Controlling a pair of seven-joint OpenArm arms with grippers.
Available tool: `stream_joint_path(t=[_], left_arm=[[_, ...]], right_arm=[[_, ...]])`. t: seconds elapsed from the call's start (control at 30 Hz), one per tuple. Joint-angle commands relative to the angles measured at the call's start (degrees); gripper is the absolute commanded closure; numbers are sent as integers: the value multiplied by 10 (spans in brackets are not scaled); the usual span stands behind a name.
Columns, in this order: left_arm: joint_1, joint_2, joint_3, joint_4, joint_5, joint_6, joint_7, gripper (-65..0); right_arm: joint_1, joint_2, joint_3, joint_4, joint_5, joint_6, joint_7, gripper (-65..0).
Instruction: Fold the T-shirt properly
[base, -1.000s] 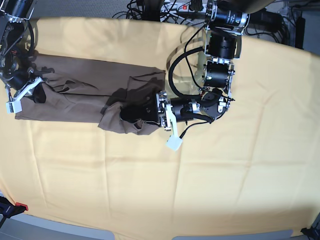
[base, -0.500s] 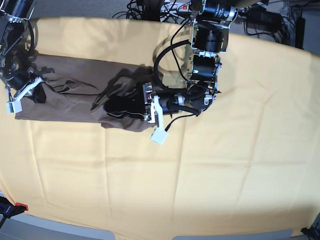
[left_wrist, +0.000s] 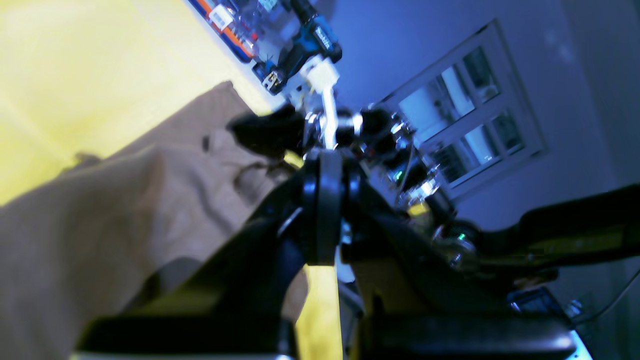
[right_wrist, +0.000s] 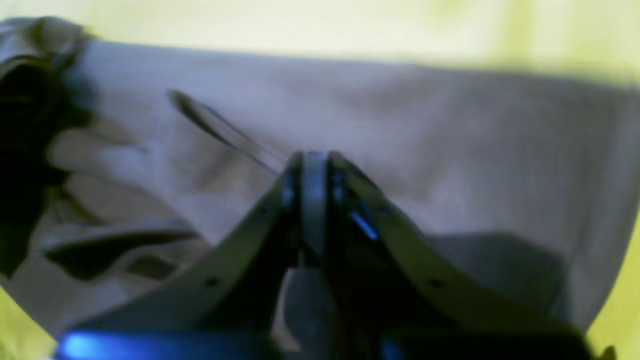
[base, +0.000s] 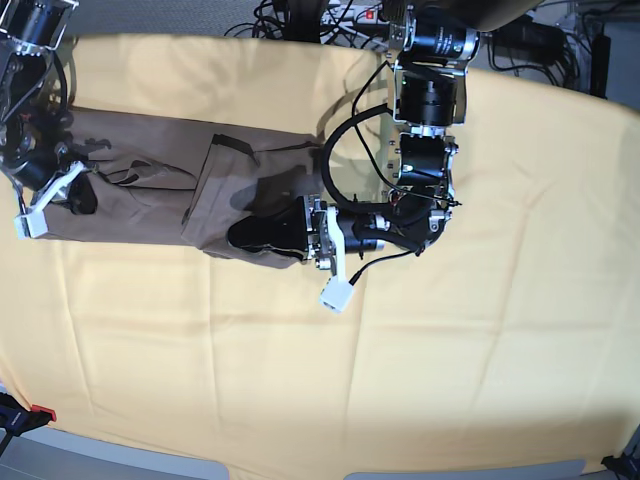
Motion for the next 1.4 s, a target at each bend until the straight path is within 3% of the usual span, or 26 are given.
stream_joint_path(t=[0.0, 0.1, 0.13, 0.3, 0.37, 0.57, 0.87, 1.03, 1.2, 1.37], left_arm=[[-14, -7, -1, 9, -16, -5, 0, 0], [-14, -37, -1, 9, -12, -5, 0, 0], [-14, -49, -1, 9, -9, -5, 0, -8], [-16, -107, -1, 9, -10, -5, 0, -361], [-16, -126, -1, 9, -10, -5, 0, -433], [-16, -182, -1, 9, -9, -5, 0, -435], [-16, -239, -1, 9, -11, -5, 0, -435], [-16, -259, -1, 9, -14, -5, 0, -435], [-16, -259, -1, 9, -14, -5, 0, -435], [-16, -259, -1, 9, -14, -5, 0, -435]], right_arm=[[18, 19, 14, 7, 10, -1, 13, -167], [41, 29, 33, 7, 8, -1, 14, -426], [46, 33, 39, 7, 7, -1, 12, -474], [42, 45, 83, 7, -21, -59, -46, -486], [25, 45, 104, 6, -20, -79, -46, -486], [-43, 25, 156, 3, -19, -108, -40, -486], [-71, -12, 149, -64, 56, -76, -43, -480], [-71, -12, 142, -98, 126, -24, -119, -480], [-71, -4, 142, -98, 222, -1, -194, -480], [-71, -4, 142, -98, 280, -1, -234, -480]])
